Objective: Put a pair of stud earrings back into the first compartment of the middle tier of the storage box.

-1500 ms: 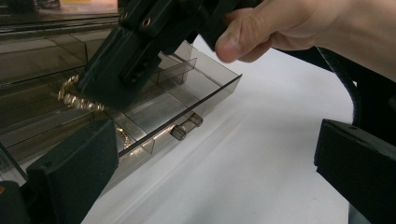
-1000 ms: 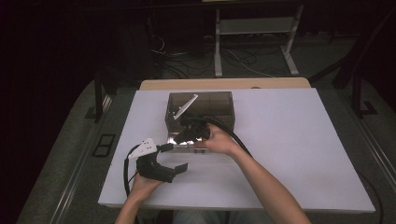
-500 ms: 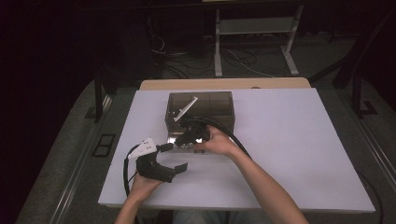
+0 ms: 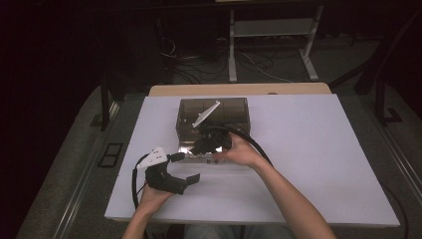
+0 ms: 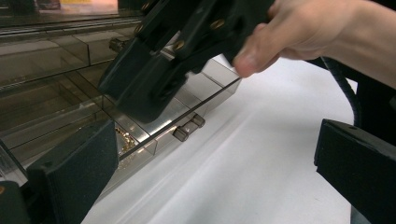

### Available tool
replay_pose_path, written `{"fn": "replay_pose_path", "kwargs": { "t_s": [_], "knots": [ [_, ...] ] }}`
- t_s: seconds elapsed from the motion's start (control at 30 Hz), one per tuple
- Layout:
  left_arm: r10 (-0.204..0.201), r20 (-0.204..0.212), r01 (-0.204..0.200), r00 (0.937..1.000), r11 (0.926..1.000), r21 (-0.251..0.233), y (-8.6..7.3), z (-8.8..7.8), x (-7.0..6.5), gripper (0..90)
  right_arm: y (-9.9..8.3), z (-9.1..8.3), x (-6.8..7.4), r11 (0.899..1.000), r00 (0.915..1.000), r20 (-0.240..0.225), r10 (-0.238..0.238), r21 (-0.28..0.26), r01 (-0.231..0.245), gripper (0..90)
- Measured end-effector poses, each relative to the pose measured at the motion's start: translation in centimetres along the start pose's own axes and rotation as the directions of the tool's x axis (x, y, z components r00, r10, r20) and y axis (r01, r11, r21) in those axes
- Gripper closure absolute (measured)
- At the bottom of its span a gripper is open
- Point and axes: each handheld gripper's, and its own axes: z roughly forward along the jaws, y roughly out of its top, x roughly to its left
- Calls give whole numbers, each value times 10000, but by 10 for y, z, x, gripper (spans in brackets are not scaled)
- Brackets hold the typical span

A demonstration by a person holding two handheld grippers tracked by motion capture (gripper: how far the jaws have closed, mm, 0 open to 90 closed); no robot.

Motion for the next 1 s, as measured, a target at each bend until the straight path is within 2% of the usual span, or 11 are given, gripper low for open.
{"fn": "replay_pose_path", "kwargs": {
  "t_s": [0.17, 0.37, 0.47, 0.53, 0.57, 0.63, 0.8, 0.83, 0.87, 1.0],
  "knots": [
    [40, 1, -40, 10000, 10000, 40, 0, 0, -1, 0, -4, -13, 4, 10000, 9994, 336, 30, 16, -31, 499],
    [28, 12, -28, 10000, 10000, 53, 0, 0, 0, 0, -11, -28, 5, 9998, 9985, 529, 167, -66, -164, 291],
    [24, 10, -24, 10000, 10000, 40, 0, 0, 0, 0, -16, -38, 7, 9990, 9969, 669, 417, -194, -405, 185],
    [36, 5, -36, 10000, 10000, 28, 0, 0, -1, 0, -20, -45, 7, 9974, 9958, 673, 618, -410, -591, 175],
    [55, 4, -55, 10000, 10000, 41, 0, 0, -1, 0, -22, -49, 6, 9969, 9960, 617, 647, -483, -617, 122],
    [86, -12, -85, 10000, 10000, 46, 0, -1, -1, 0, -27, -57, 7, 9942, 9951, 542, 826, -728, -786, 106],
    [58, -23, -58, 10000, 10000, 24, 0, -1, -1, 0, -40, -74, 7, 9874, 9896, 861, 1149, -1187, -1043, 105],
    [51, -24, -51, 10000, 10000, 28, 0, -1, -1, 0, -43, -77, 7, 9865, 9892, 859, 1186, -1237, -1075, 94],
    [57, -17, -56, 10000, 10000, 34, 0, -1, -1, 0, -45, -80, 6, 9851, 9883, 854, 1265, -1277, -1151, 3],
    [57, -45, -57, 10000, 10000, 25, 0, -1, -1, 0, -57, -91, 3, 9814, 9855, 837, 1477, -1361, -1355, 0]
  ]
}}
